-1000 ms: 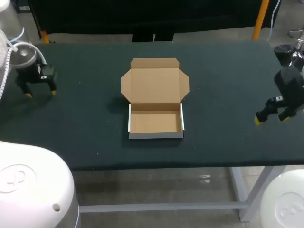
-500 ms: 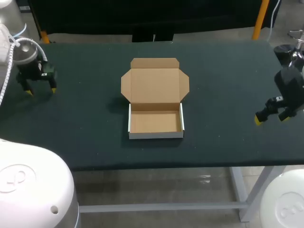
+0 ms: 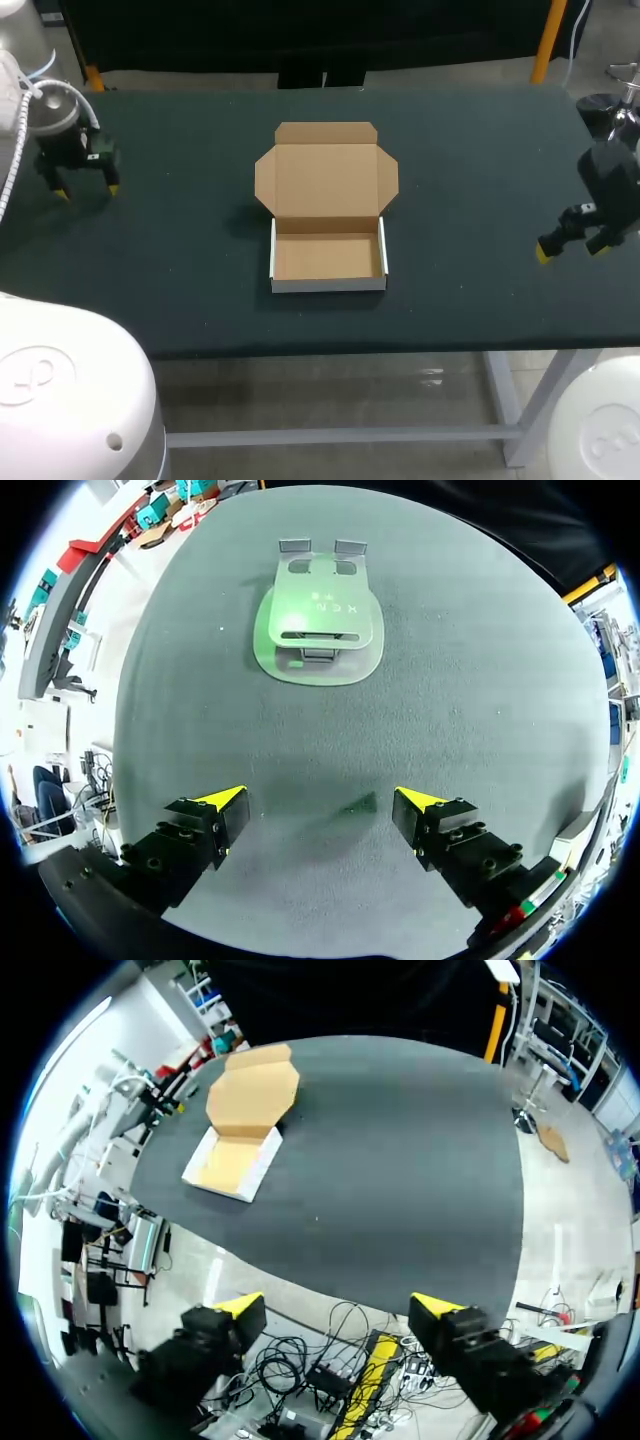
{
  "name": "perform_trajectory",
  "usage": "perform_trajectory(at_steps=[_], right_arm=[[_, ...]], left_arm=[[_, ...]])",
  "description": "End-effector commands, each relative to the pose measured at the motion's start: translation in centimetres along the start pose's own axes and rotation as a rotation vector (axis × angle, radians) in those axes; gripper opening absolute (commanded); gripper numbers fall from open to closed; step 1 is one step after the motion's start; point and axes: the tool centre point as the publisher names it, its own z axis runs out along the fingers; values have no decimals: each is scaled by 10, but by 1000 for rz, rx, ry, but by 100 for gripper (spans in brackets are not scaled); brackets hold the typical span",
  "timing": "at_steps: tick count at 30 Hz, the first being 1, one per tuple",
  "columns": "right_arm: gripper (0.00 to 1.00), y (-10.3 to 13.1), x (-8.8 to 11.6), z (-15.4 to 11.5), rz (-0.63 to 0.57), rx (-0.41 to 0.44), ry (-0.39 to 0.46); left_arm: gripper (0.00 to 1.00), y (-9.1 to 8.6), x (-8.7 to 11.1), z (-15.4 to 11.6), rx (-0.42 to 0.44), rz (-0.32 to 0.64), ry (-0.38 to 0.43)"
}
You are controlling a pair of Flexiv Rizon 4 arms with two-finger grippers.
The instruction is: Assemble the packaging by folding the flat box into shape, placing the metal phone stand inside, and closing the box properly
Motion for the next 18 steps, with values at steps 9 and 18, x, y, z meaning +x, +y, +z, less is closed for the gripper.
perform_trajectory(at_steps=[9,18], right_arm=[[100,-7,5,1,0,-14,-26],[100,-7,5,1,0,-14,-26]], left_arm=[[100,-12,1,4,9,27,-26],[100,-23,-5,7,4,35,-22]])
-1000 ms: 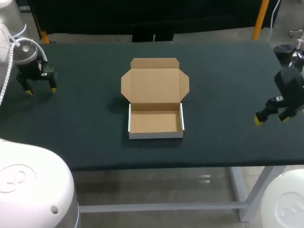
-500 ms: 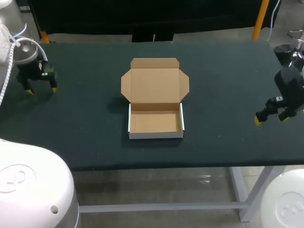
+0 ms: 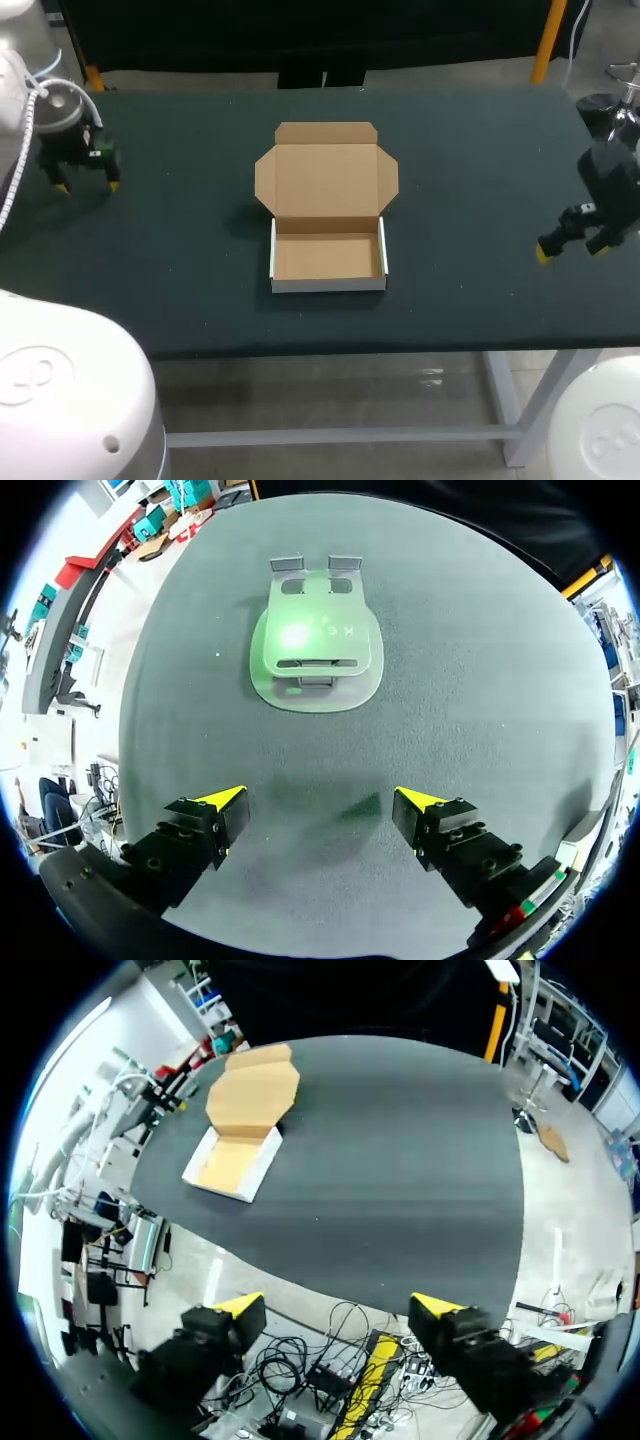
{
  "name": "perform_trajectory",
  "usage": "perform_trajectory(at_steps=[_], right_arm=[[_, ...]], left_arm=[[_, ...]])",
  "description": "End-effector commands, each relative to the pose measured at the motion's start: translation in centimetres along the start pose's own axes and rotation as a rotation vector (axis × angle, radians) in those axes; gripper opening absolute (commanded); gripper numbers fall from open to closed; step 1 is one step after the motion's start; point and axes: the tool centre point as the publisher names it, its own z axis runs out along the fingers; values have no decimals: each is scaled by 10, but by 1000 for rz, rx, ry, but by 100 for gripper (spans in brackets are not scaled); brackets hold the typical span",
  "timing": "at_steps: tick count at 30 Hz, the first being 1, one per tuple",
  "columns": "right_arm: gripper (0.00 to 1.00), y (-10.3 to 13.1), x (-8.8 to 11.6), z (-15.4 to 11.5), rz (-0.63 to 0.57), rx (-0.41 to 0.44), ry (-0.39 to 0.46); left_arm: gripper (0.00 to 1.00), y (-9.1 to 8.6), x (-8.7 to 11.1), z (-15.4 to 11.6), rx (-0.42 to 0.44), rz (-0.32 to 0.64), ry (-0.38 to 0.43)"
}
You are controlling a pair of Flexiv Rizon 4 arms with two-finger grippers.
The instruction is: Assemble the packaging by folding the flat box into shape, placing the metal phone stand inside, and closing the box properly
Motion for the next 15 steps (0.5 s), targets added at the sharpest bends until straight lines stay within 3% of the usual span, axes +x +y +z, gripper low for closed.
perform_trajectory(at_steps=[1,15], right_arm=[[100,-7,5,1,0,-13,-27],[100,-7,5,1,0,-13,-27]], left_arm=[[100,-8,-3,4,-13,6,3],[100,-24,-7,9,-20,35,16]])
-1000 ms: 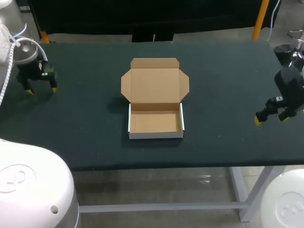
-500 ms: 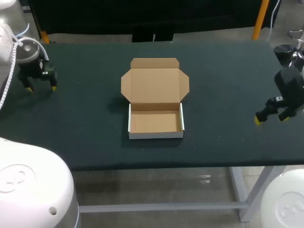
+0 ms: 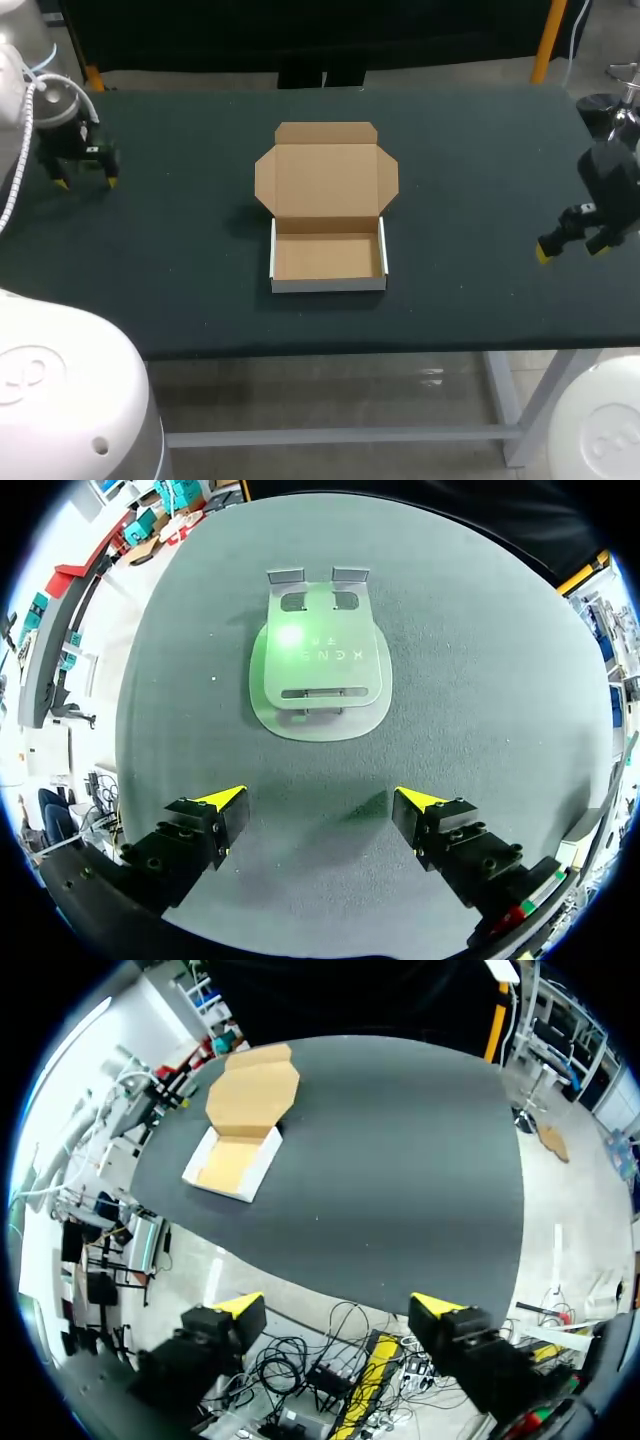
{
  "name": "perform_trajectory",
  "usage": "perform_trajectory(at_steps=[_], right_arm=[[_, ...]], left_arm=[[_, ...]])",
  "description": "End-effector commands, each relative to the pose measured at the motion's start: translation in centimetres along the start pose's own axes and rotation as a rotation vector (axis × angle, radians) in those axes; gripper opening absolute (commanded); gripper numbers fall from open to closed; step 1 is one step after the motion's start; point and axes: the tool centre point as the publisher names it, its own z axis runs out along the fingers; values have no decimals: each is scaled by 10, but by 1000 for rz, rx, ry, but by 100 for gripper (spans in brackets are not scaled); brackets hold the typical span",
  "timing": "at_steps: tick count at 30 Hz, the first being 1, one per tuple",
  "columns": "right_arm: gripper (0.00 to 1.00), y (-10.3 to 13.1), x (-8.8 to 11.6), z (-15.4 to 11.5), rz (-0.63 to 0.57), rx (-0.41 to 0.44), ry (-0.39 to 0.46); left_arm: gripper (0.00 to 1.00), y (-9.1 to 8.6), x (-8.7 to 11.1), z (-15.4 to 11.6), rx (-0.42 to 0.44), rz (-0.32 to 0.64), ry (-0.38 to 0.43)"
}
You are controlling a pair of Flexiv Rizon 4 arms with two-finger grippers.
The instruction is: Assemble the packaging by folding the flat box into shape, placing the metal phone stand inside, and closing the box properly
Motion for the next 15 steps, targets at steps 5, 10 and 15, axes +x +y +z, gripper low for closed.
perform_trajectory(at_steps=[5,10,15], right_arm=[[100,-7,5,1,0,-13,-27],[100,-7,5,1,0,-13,-27],[100,-7,5,1,0,-13,-27]], left_arm=[[100,-14,-3,4,-16,14,-10],[100,-19,-4,4,-20,21,-11],[100,-23,-3,4,-21,27,-6]])
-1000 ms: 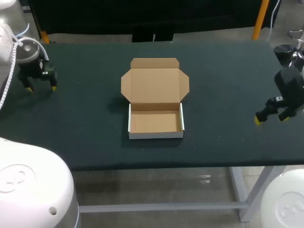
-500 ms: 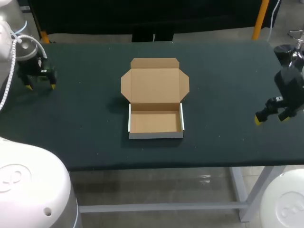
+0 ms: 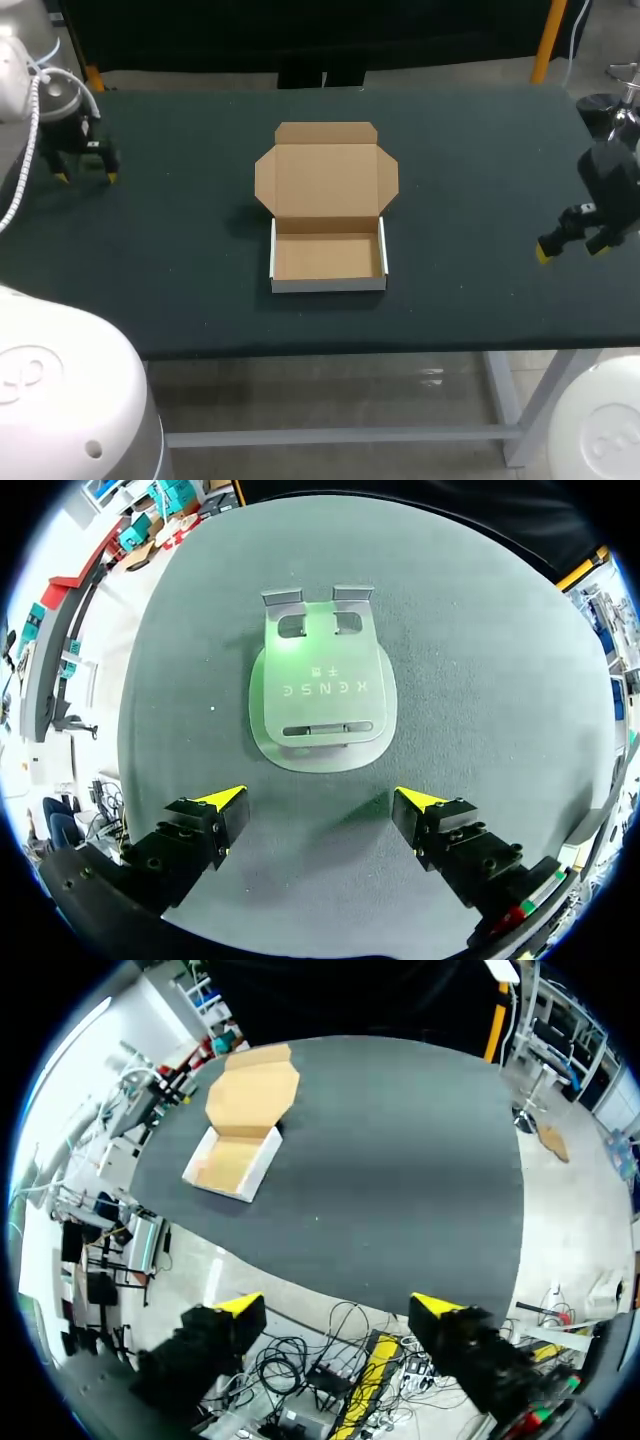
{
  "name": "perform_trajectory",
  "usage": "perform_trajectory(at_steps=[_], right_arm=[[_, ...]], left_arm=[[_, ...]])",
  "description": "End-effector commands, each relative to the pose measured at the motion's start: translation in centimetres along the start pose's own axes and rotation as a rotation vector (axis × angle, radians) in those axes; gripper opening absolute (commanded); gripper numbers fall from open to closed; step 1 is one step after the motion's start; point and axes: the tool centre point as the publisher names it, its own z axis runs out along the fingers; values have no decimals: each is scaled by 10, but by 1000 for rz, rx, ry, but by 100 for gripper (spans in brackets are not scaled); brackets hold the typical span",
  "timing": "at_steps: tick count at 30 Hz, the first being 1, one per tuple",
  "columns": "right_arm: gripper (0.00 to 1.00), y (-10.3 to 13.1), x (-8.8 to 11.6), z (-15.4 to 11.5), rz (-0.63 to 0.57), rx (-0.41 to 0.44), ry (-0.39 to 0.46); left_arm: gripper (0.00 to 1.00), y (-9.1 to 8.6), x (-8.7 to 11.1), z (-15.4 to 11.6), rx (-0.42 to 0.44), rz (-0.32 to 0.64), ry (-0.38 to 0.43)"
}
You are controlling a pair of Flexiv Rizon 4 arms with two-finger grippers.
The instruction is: Assemble the packaging by folding the flat box into shape, placing the metal phone stand inside, and closing the box properly
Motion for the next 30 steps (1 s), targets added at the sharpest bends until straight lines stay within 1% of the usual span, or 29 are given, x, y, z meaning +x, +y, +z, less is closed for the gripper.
perform_trajectory(at_steps=[1,7,19,30], right_arm=[[100,-7,6,1,0,-13,-26],[100,-7,6,1,0,-13,-26],[100,-7,6,1,0,-13,-26],[100,-7,6,1,0,-13,-26]], left_arm=[[100,-8,-1,1,-12,4,1],[100,-14,0,1,-10,14,-3],[100,-18,3,4,-19,26,1],[100,-27,4,4,-13,31,-5]])
